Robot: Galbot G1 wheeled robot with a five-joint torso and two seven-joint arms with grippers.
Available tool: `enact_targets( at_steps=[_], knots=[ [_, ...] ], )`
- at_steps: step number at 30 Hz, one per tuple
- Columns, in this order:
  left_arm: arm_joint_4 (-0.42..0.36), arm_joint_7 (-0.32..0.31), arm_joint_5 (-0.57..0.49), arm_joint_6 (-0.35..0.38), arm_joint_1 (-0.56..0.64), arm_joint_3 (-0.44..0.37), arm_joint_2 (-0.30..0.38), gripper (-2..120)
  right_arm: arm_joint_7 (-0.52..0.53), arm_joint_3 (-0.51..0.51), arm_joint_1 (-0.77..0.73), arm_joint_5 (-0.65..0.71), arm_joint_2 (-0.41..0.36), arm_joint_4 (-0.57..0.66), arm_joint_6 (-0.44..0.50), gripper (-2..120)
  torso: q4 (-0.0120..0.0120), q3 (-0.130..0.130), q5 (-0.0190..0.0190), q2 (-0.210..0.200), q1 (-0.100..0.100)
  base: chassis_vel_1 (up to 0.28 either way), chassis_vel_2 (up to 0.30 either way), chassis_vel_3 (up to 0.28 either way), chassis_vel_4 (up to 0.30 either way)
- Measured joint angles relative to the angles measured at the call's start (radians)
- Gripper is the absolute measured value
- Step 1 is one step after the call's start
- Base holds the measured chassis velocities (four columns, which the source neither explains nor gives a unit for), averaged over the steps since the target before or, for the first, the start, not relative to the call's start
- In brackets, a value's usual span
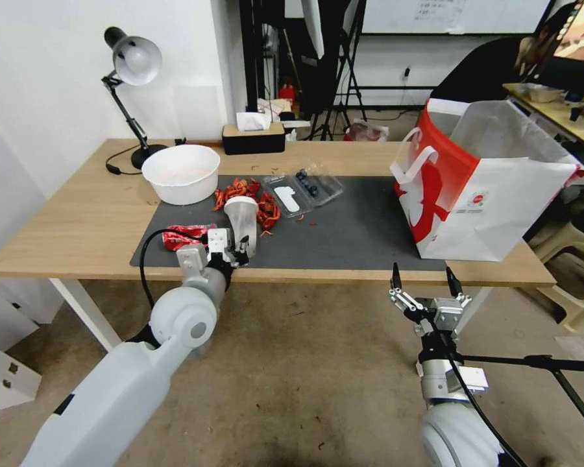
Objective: Pick up the trash from the table and place it into the takeout bag.
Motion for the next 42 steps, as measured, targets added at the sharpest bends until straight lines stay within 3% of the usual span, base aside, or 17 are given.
enact_targets(
  at_steps=[6,9,10,11,13,14,17,22,25,26,29,31,32,33,37,42],
  knots=[
    [0.000,0.094,0.037,-0.063,0.023,-0.021,0.014,5,0.001,-0.001,0.000,-0.002,0.001,0.001,-0.001,100,-0.0002,0.000,-0.0002,0.000,0.000,0.000,0.000,0.000,0.000],
    [0.004,0.165,0.070,-0.121,0.028,-0.027,0.024,5,0.002,0.000,-0.001,-0.002,0.001,0.002,-0.001,100,-0.0002,0.000,-0.0001,0.000,0.000,0.000,0.000,0.000,0.000],
    [0.009,0.214,0.080,-0.164,0.025,-0.027,0.030,5,0.002,0.000,-0.001,-0.002,0.001,0.002,-0.001,100,-0.0003,0.000,-0.0001,0.000,0.000,0.000,0.000,0.000,0.000],
    [0.009,0.214,0.080,-0.164,0.025,-0.027,0.030,5,0.002,0.000,-0.001,-0.002,0.001,0.002,-0.001,100,-0.0003,0.000,-0.0001,0.000,0.000,0.000,0.000,0.000,0.000],
    [0.025,0.304,0.090,-0.236,0.010,-0.019,0.041,5,0.002,0.000,-0.001,-0.002,0.001,0.002,-0.002,100,-0.0002,0.000,0.0001,0.000,0.000,0.000,0.000,0.000,0.000],
    [0.025,0.304,0.090,-0.236,0.010,-0.019,0.041,5,0.002,0.000,-0.001,-0.002,0.001,0.002,-0.002,100,-0.0002,0.000,0.0001,0.000,0.000,0.000,0.000,0.000,0.000],
    [0.079,0.458,0.078,-0.373,-0.069,0.040,0.063,4,0.002,0.001,-0.001,0.000,0.001,-0.002,0.002,100,-0.0002,0.000,0.0000,0.000,0.000,0.000,0.000,0.000,0.000],
    [0.117,0.508,0.044,-0.423,-0.151,0.099,0.075,4,0.002,0.002,-0.001,0.000,0.004,-0.006,0.005,100,-0.0005,0.000,0.0000,0.000,0.000,0.000,0.000,0.000,0.000],
    [0.179,0.537,-0.020,-0.450,-0.323,0.210,0.083,4,0.002,0.002,0.003,-0.004,0.007,-0.011,0.006,100,-0.0004,0.000,0.0000,0.000,0.000,0.000,0.000,0.000,0.000],
    [0.179,0.537,-0.020,-0.450,-0.323,0.210,0.083,4,0.002,0.002,0.003,-0.004,0.007,-0.011,0.006,100,-0.0004,0.000,0.0000,0.000,0.000,0.000,0.000,0.000,0.000],
    [0.229,0.542,-0.083,-0.457,-0.480,0.322,0.083,4,0.002,0.002,0.009,-0.008,0.008,-0.015,0.007,100,-0.0004,0.000,0.0003,0.000,0.000,0.000,0.000,0.000,0.000],
    [0.240,0.543,-0.096,-0.458,-0.510,0.346,0.083,4,0.002,0.002,0.009,-0.008,0.008,-0.015,0.008,100,-0.0002,0.000,0.0000,0.000,0.000,0.000,0.000,0.000,0.000],
    [0.269,0.544,-0.127,-0.462,-0.599,0.417,0.076,4,0.002,0.002,0.012,-0.008,0.007,-0.017,0.009,100,-0.0004,0.000,0.0000,0.000,0.000,0.000,0.000,0.000,0.000],
    [0.269,0.544,-0.127,-0.462,-0.599,0.417,0.076,4,0.002,0.002,0.012,-0.008,0.007,-0.017,0.009,100,-0.0004,0.000,0.0000,0.000,0.000,0.000,0.000,0.000,0.000],
    [0.332,0.543,-0.202,-0.464,-0.783,0.549,0.022,4,0.002,0.003,0.017,-0.008,0.007,-0.023,0.010,100,-0.0004,0.000,0.0004,0.000,0.000,0.000,0.000,0.000,0.000],
    [0.368,0.540,-0.231,-0.463,-0.855,0.598,-0.033,4,0.002,0.005,0.019,-0.008,0.007,-0.026,0.011,100,-0.0003,0.000,0.0001,0.000,0.000,0.000,0.000,0.000,0.000]
  ],
)
